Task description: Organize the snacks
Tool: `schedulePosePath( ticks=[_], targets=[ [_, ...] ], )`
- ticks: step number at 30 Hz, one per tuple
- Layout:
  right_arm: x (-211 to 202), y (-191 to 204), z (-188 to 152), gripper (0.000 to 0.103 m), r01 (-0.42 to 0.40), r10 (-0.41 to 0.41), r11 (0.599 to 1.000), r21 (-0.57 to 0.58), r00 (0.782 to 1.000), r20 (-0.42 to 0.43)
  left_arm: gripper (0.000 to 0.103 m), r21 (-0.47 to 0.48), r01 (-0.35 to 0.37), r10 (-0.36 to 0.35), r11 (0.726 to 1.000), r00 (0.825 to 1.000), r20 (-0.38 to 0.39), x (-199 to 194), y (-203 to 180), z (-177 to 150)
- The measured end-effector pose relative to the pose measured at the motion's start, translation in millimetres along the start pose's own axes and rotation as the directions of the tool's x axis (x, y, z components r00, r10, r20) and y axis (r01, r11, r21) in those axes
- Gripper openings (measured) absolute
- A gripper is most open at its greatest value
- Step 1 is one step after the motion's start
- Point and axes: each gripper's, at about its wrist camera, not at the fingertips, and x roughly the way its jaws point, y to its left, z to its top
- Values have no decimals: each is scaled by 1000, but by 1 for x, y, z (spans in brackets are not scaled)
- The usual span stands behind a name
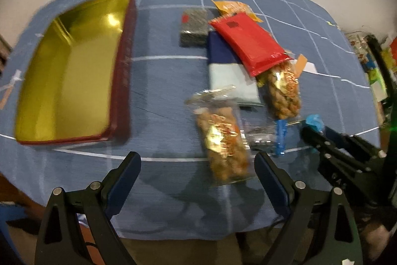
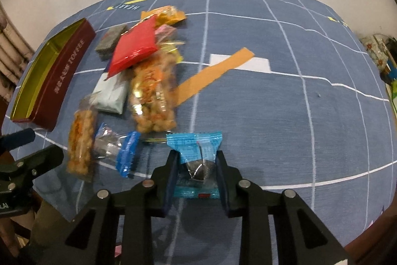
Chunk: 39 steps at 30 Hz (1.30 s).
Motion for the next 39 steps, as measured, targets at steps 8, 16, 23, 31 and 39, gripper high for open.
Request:
schedulePosePath(
  ticks=[8,16,23,31,39],
  targets=[
    [1,-3,-1,29,-9,9,1000,3,1000,7,83,-48,44,-46,998,998,-40,14,-6,10],
    [1,-4,-3,29,-18,18,1000,6,1000,12,65,-50,20,-23,999,998,-58,24,-7,14],
    [-1,-5,-4,29,-26,26,1000,12,1000,13,48,-22,19,-20,1000,998,-66,25,-4,13],
    [-1,-7,-3,30,-37,37,999,22,999,15,48,-11,-8,7,1000,996,-94,31,0,11],
    [-1,-7,-3,30,-40,40,999,25,999,15,47,14,-38,39,999,996,-80,32,-3,11]
  ],
)
